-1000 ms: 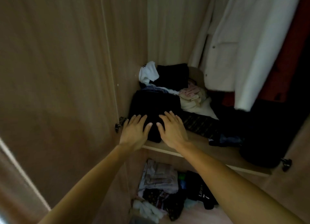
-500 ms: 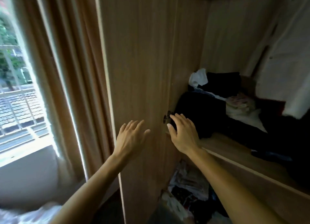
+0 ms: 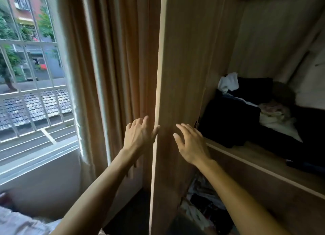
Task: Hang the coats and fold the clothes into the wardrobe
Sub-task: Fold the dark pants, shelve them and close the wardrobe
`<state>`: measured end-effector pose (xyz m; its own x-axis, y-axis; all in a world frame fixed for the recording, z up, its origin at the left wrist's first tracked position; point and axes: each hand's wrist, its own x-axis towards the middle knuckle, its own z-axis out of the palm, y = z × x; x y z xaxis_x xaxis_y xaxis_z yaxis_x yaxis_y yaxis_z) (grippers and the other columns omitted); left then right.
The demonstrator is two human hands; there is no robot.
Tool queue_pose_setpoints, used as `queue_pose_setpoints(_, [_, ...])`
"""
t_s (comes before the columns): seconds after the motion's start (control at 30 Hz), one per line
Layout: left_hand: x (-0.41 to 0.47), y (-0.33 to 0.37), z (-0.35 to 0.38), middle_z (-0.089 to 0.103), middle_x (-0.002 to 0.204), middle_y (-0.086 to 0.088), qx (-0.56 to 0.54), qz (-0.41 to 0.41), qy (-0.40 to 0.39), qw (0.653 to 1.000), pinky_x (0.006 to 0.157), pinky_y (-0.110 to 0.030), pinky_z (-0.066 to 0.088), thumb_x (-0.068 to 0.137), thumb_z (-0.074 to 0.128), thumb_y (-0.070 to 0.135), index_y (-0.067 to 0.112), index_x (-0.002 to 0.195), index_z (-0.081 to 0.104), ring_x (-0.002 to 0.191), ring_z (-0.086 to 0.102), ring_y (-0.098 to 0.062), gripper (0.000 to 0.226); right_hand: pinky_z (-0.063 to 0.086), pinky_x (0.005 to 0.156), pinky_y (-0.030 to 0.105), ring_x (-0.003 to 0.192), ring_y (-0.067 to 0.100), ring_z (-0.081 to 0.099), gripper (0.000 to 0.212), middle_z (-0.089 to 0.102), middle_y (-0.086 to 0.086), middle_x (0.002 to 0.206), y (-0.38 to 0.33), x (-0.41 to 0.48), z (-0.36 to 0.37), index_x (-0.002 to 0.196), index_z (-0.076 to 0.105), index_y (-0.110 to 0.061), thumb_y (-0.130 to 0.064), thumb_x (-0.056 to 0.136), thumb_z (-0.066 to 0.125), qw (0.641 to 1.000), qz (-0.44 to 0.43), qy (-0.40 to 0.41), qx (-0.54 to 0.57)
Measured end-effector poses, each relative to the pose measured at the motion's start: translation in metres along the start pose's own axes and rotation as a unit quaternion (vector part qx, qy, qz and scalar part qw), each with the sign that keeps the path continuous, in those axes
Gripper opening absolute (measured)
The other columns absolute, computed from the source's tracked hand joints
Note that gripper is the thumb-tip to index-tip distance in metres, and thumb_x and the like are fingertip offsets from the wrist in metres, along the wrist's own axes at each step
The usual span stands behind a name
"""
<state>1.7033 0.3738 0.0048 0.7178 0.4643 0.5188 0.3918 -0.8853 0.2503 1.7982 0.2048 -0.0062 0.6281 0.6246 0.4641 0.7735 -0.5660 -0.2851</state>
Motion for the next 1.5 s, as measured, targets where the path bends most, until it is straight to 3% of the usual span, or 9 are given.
queue_pose_setpoints(0.17, [0.018,-0.009,0.012,0.061,0.114,-0.008,-0.009,0.063,-0.031,0.998,0.092,-0.042,0.042,0.088,0.022,0.068,0.017,0.114,0.046,0.110,0.056,-0.027,0.061,0.017,0.116,0.037,0.140,0.016,0.027,0.047,0.039,-0.001,0.148,-0.018,-0.004,0.012,0.141,0.040,-0.023,-0.043,0.099,0.035,0.999,0.041,0.009,-0.005])
queue_pose_setpoints(0.53, [-0.002,0.022,0.021,0.054,0.097,-0.005,-0.138,0.179,-0.032,0.974,0.082,-0.035,0.047,0.080,0.057,0.055,0.010,0.109,0.042,0.090,0.056,-0.025,0.055,0.020,0.112,0.031,0.139,0.016,0.029,0.049,0.039,-0.001,0.148,0.021,-0.039,-0.009,0.141,0.040,-0.022,-0.045,0.099,0.034,0.987,0.146,0.018,-0.063])
queue_pose_setpoints(0.77, [-0.031,0.097,0.039,0.040,0.133,-0.005,-0.262,0.284,-0.127,0.914,0.062,-0.022,0.043,0.084,0.059,0.042,0.017,0.140,0.016,0.091,0.060,-0.024,0.075,0.030,0.110,0.035,0.133,0.018,0.038,0.045,0.048,-0.001,0.141,0.048,-0.075,-0.038,0.138,0.044,-0.022,-0.042,0.098,0.037,0.978,0.192,0.059,-0.059])
queue_pose_setpoints(0.87, [-0.031,0.136,0.055,0.016,0.155,-0.004,-0.264,0.332,-0.157,0.892,0.070,-0.019,0.044,0.086,0.060,0.040,0.019,0.148,0.002,0.105,0.058,-0.022,0.088,0.031,0.107,0.032,0.131,0.016,0.041,0.042,0.048,-0.003,0.140,0.067,-0.094,-0.057,0.137,0.044,-0.024,-0.039,0.099,0.038,0.967,0.230,0.080,-0.070])
queue_pose_setpoints(1.0, [-0.019,0.193,0.087,-0.010,0.159,-0.001,-0.230,0.371,-0.181,0.881,0.100,-0.031,0.042,0.088,0.057,0.046,0.022,0.149,-0.011,0.136,0.035,-0.027,0.095,0.037,0.107,0.036,0.130,0.014,0.041,0.041,0.048,-0.004,0.140,0.105,-0.112,-0.083,0.137,0.044,-0.027,-0.040,0.099,0.037,0.954,0.275,0.109,-0.040])
queue_pose_setpoints(1.13, [0.001,0.261,0.120,-0.006,0.159,-0.004,-0.209,0.397,-0.189,0.874,0.112,-0.037,0.026,0.087,0.055,0.050,0.021,0.149,-0.008,0.145,0.010,-0.030,0.093,0.039,0.101,0.029,0.123,0.014,0.049,0.039,0.054,-0.002,0.133,0.154,-0.118,-0.104,0.134,0.048,-0.023,-0.038,0.099,0.040,0.947,0.280,0.150,-0.037])
queue_pose_setpoints(1.23, [0.021,0.308,0.145,0.008,0.156,-0.005,-0.196,0.402,-0.177,0.877,0.113,-0.039,0.028,0.083,0.053,0.055,0.023,0.148,-0.001,0.144,0.013,-0.032,0.090,0.036,0.099,0.025,0.123,0.014,0.049,0.040,0.054,-0.002,0.134,0.195,-0.117,-0.116,0.135,0.048,-0.022,-0.037,0.099,0.039,0.944,0.287,0.161,-0.041])
queue_pose_setpoints(1.37, [0.040,0.355,0.176,-0.002,0.159,-0.007,-0.156,0.379,-0.194,0.891,0.114,-0.038,0.021,0.084,0.057,0.049,0.023,0.148,-0.009,0.146,0.004,-0.032,0.096,0.034,0.100,0.022,0.126,0.013,0.047,0.041,0.052,-0.004,0.137,0.247,-0.115,-0.127,0.137,0.046,-0.022,-0.037,0.099,0.039,0.936,0.309,0.163,-0.036])
queue_pose_setpoints(1.5, [0.058,0.383,0.190,0.009,0.156,-0.007,-0.127,0.356,-0.189,0.906,0.102,-0.036,0.042,0.078,0.063,0.039,0.026,0.148,-0.005,0.133,0.036,-0.032,0.099,0.036,0.101,0.025,0.125,0.014,0.048,0.041,0.052,-0.003,0.137,0.289,-0.109,-0.130,0.136,0.046,-0.022,-0.038,0.099,0.038,0.932,0.329,0.152,-0.018])
